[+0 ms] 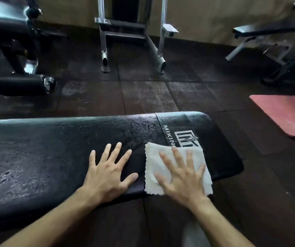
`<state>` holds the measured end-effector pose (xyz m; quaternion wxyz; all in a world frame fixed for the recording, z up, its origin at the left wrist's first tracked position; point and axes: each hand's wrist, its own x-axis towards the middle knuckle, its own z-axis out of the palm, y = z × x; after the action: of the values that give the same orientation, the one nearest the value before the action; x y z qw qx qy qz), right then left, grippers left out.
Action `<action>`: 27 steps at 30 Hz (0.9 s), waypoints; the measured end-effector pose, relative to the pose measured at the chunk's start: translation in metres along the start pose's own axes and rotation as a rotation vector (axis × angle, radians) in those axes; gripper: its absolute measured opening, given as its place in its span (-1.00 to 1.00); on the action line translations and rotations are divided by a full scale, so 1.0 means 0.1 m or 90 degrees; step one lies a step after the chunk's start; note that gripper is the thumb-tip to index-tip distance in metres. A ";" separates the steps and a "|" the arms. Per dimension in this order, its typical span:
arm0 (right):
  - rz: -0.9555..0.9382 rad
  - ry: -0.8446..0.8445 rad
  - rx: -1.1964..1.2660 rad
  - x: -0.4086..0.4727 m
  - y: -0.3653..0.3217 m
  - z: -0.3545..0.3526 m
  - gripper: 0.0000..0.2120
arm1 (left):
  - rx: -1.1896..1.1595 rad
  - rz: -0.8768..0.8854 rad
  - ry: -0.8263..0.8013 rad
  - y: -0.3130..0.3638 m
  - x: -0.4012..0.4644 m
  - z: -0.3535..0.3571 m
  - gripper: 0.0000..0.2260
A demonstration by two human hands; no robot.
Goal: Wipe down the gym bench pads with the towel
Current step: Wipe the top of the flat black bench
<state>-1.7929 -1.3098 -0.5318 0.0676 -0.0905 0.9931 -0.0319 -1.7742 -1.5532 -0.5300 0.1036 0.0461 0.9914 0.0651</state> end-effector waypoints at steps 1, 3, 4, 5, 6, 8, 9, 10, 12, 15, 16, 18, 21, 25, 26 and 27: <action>0.005 -0.031 0.004 0.08 -0.02 -0.05 -0.21 | 0.001 0.002 -0.011 -0.06 -0.04 -0.02 -0.19; 0.016 -0.056 0.014 0.26 -0.04 -0.14 -0.17 | -0.011 -0.020 -0.008 -0.16 -0.05 -0.04 -0.17; 0.035 -0.047 0.026 0.28 -0.09 -0.13 -0.18 | -0.006 -0.017 -0.010 -0.22 -0.04 -0.04 -0.16; 0.049 -0.035 0.023 0.22 -0.15 -0.10 -0.20 | 0.001 -0.015 -0.022 -0.25 -0.06 -0.03 -0.15; 0.028 0.010 0.013 0.14 -0.18 -0.02 -0.22 | -0.003 -0.025 -0.006 -0.26 -0.07 0.02 -0.15; -0.025 0.086 0.005 -0.07 -0.25 0.16 -0.29 | -0.004 -0.029 0.029 -0.28 -0.08 0.07 -0.16; -0.047 0.083 0.013 -0.14 -0.25 0.19 -0.31 | -0.004 -0.022 0.041 -0.30 -0.09 0.10 -0.17; -0.063 0.082 0.000 -0.19 -0.24 0.22 -0.31 | 0.001 -0.024 0.045 -0.31 -0.10 0.10 -0.18; -0.070 0.051 -0.018 -0.12 -0.21 0.14 -0.25 | -0.006 -0.048 0.061 -0.31 -0.11 0.08 -0.18; -0.066 -0.013 0.003 0.32 -0.19 -0.05 -0.18 | -0.015 -0.084 0.062 -0.34 -0.15 0.01 -0.22; -0.067 -0.024 0.005 0.42 -0.22 -0.09 -0.18 | -0.021 -0.101 0.054 -0.37 -0.16 0.01 -0.22; -0.074 -0.027 -0.015 0.45 -0.28 -0.11 -0.19 | -0.036 -0.128 0.038 -0.44 -0.18 0.02 -0.21; -0.128 0.036 -0.013 0.13 -0.25 0.07 -0.24 | -0.048 -0.154 0.041 -0.48 -0.17 0.06 -0.19; -0.147 0.040 -0.002 0.11 -0.19 0.06 -0.24 | -0.053 -0.151 0.017 -0.48 -0.08 -0.01 -0.21; -0.140 0.021 0.004 0.27 -0.21 0.02 -0.23 | -0.050 -0.151 0.007 -0.49 -0.05 -0.05 -0.21; -0.132 -0.001 0.008 0.43 -0.25 -0.03 -0.24 | -0.046 -0.151 -0.003 -0.50 -0.02 -0.09 -0.21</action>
<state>-1.8308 -1.3418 -0.5321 0.0655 -0.1926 0.9781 -0.0445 -1.7776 -1.6038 -0.5279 0.1146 -0.0753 0.9866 0.0880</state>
